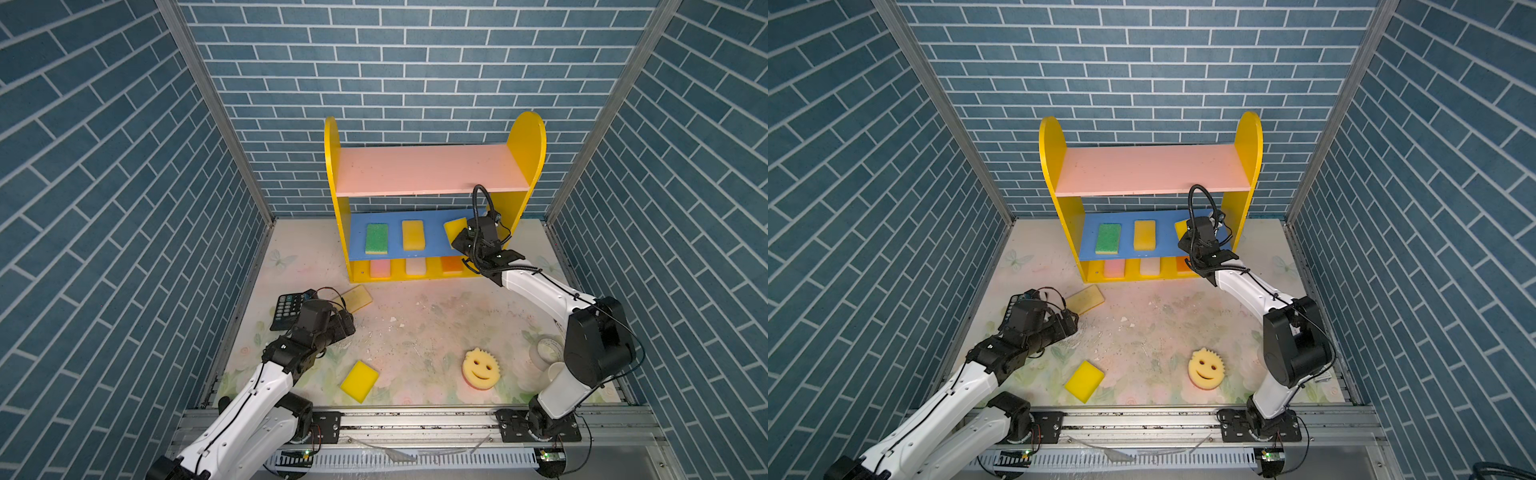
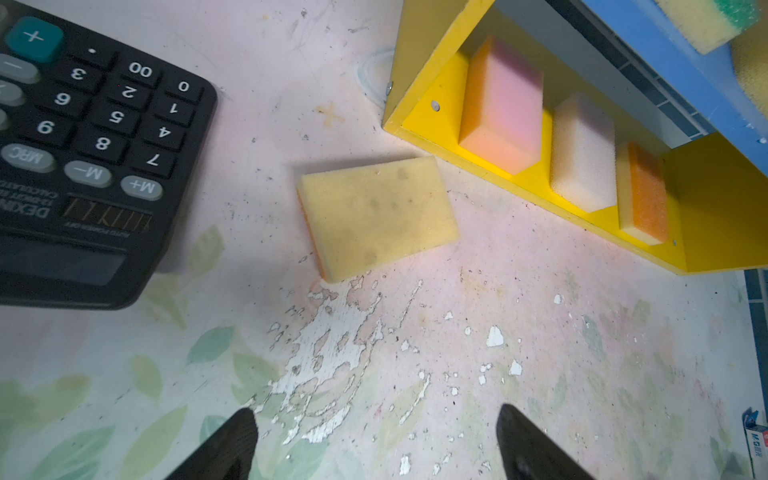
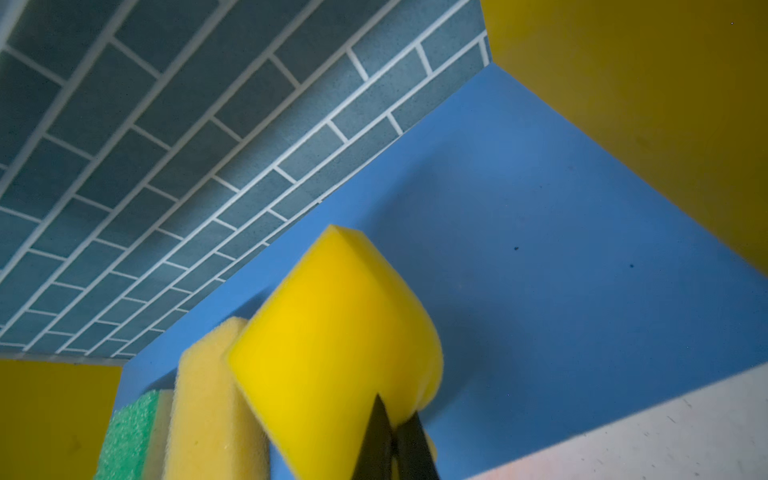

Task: Place and organize the cleaning sponges onto the shelf
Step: 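Lift the bright yellow sponge and carry it onto the blue shelf, then lower the sponge beside the pale yellow sponge and open the right gripper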

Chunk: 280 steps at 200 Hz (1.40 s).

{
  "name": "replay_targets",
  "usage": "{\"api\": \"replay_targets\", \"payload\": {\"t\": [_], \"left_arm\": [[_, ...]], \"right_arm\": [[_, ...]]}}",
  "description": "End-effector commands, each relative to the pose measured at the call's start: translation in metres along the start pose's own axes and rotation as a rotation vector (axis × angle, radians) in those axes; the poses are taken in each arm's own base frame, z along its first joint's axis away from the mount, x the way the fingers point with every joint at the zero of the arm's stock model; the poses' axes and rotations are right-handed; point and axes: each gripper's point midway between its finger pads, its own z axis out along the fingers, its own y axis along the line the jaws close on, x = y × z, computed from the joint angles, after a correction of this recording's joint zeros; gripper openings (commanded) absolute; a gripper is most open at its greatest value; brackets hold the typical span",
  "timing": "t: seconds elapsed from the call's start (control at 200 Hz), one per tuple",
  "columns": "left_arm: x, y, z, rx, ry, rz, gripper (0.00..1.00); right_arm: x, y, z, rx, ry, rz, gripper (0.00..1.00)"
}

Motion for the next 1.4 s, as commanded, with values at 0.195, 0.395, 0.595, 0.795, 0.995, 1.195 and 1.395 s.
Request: {"api": "replay_targets", "payload": {"t": [0.195,0.395,0.595,0.795,0.995,1.195,1.395], "left_arm": [[0.004,0.016,0.001,-0.071,0.006,0.006,0.93],[0.007,0.013,0.009,-0.064,0.032,-0.001,0.92],[0.007,0.016,0.007,-0.074,0.026,0.002,0.92],[0.006,0.018,0.003,-0.079,0.012,0.004,0.92],[0.006,0.019,0.002,-0.084,0.012,0.004,0.92],[0.003,0.017,0.001,-0.081,0.006,0.013,0.92],[0.003,0.017,0.002,-0.083,0.011,0.015,0.92]], "right_arm": [[-0.006,0.009,0.011,0.019,0.015,0.136,0.0],[0.003,0.006,0.01,0.028,0.057,0.157,0.0],[0.018,0.001,0.015,0.027,0.1,0.211,0.0],[0.022,0.002,0.022,0.027,0.108,0.229,0.17],[0.025,-0.002,0.025,0.04,0.113,0.24,0.24],[0.026,-0.003,0.023,0.04,0.111,0.251,0.3],[0.025,-0.004,0.02,0.038,0.11,0.26,0.38]]}}
